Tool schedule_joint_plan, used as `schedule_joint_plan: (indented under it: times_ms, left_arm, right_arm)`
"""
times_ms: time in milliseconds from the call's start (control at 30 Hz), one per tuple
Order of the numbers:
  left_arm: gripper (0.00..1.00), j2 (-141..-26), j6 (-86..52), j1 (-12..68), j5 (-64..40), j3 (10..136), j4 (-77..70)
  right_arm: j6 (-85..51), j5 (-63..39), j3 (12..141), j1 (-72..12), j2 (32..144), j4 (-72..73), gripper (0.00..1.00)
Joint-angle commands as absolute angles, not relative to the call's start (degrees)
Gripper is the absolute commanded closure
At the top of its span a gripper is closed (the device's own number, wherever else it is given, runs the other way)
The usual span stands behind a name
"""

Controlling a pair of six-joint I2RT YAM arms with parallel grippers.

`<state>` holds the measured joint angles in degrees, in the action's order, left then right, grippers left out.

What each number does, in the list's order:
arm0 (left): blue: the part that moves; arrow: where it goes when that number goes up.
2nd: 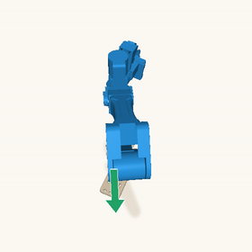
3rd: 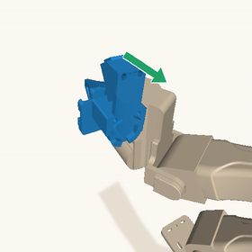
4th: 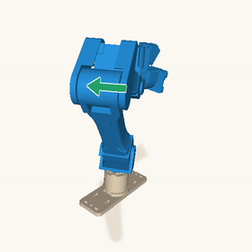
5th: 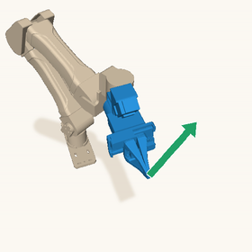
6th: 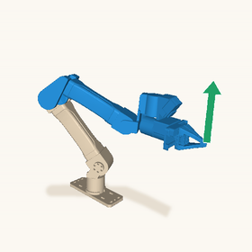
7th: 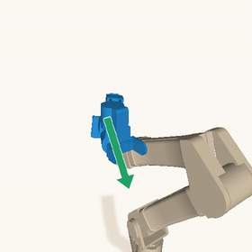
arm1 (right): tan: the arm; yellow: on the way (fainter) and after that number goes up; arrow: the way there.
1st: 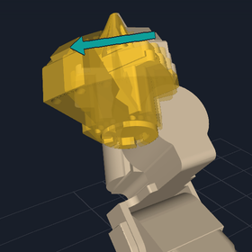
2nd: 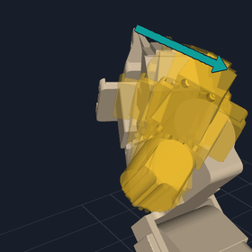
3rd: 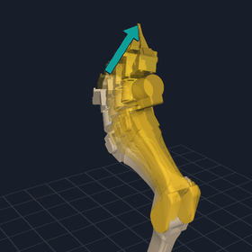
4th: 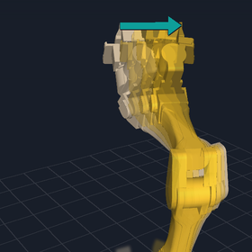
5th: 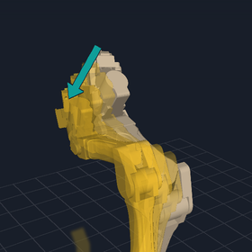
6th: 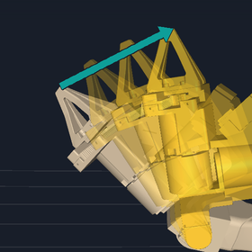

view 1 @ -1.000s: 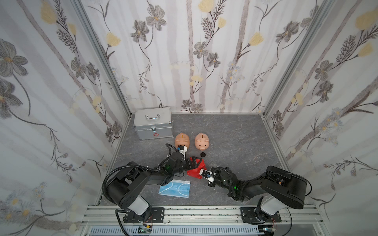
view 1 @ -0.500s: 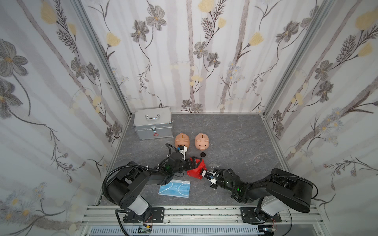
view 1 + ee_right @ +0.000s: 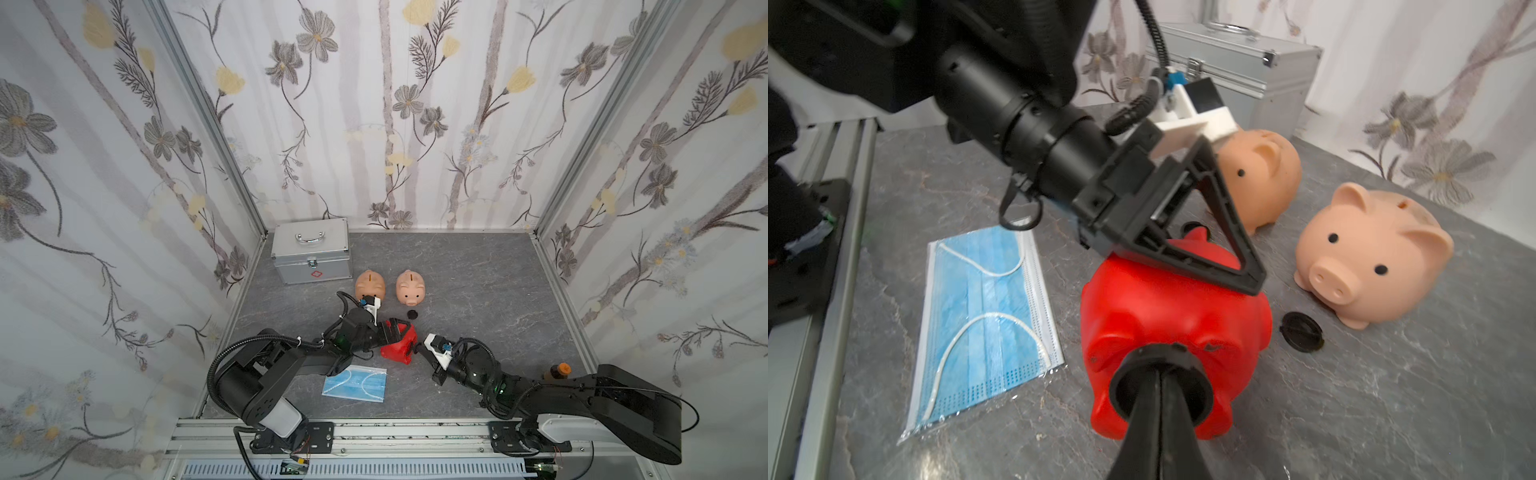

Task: Open piggy banks
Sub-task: Place the lid at the center of the board.

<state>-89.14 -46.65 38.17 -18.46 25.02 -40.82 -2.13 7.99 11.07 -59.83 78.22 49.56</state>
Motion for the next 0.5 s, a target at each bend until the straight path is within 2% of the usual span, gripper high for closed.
schedule_joint_plan:
  times_ms: [0,167,333,467]
  left_arm:
    - [0.0,-89.3,-46.0,38.2,-18.0,25.0,-33.5]
    - [0.0,-89.3,-46.1,38.2,-17.6,25.1,-33.4]
    - [0.0,-89.1,-46.3,38.3,-17.2,25.2,-33.0]
    - [0.0,-88.5,-46.0,38.4,-16.5,25.5,-31.8]
  right_arm:
    - [-23.1,21.4,16.7,-59.9,76.3,30.6,1.0]
    - [-32.6,25.1,23.8,-58.7,76.5,15.9,1.0]
    - [-40.1,21.0,30.7,-51.1,77.3,0.1,1.0]
    - [-43.7,15.5,31.7,-47.2,75.7,-7.1,1.0]
